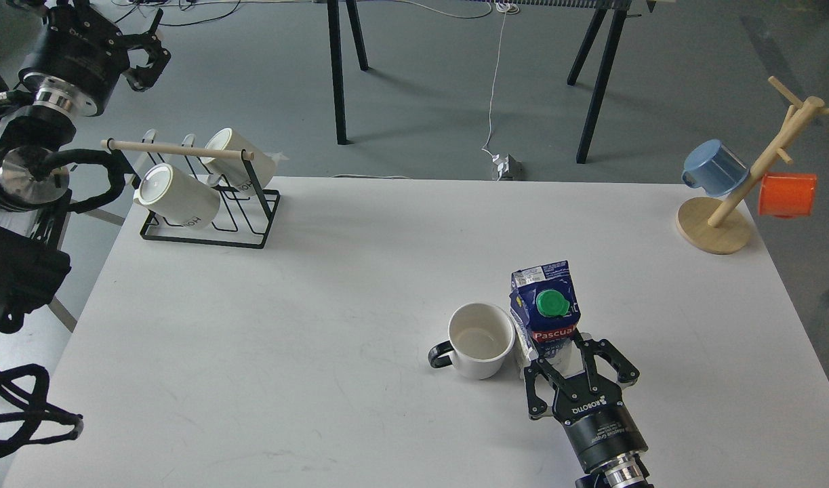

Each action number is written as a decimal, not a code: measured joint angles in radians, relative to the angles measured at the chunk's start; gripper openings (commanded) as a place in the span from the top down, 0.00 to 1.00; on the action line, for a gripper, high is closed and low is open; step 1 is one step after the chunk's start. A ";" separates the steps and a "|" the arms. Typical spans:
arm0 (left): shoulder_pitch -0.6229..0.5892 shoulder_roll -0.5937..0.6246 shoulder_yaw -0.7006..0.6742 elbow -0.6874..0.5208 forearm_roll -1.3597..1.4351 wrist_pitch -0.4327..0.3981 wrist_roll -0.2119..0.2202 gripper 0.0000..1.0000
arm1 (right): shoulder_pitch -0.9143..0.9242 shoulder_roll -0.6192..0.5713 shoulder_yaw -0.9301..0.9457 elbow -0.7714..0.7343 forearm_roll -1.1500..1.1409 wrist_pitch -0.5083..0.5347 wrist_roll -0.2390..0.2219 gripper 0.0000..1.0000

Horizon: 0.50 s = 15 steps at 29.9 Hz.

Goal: Place cup and milk with both arms
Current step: 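Slide the milk carton with the right gripper beside the white mug, then open the right gripper and pull it back from the carton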

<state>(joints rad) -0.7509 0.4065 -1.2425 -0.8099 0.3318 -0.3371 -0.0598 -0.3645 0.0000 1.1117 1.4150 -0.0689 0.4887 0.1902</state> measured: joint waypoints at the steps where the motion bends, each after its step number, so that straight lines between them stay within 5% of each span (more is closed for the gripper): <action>1: 0.000 0.000 0.000 0.000 0.000 0.000 0.000 0.00 | 0.000 0.000 0.000 -0.002 0.000 0.000 0.000 0.28; 4: 0.001 0.001 0.000 0.000 0.000 0.000 0.000 0.00 | 0.000 0.000 -0.001 -0.002 0.000 0.000 0.000 0.12; 15: -0.003 0.003 0.000 0.015 0.001 -0.003 -0.001 0.00 | -0.009 0.000 0.005 -0.014 0.005 0.000 0.000 0.04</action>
<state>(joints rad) -0.7537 0.4094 -1.2425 -0.7952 0.3329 -0.3398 -0.0604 -0.3732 0.0000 1.1166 1.4013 -0.0641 0.4887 0.1902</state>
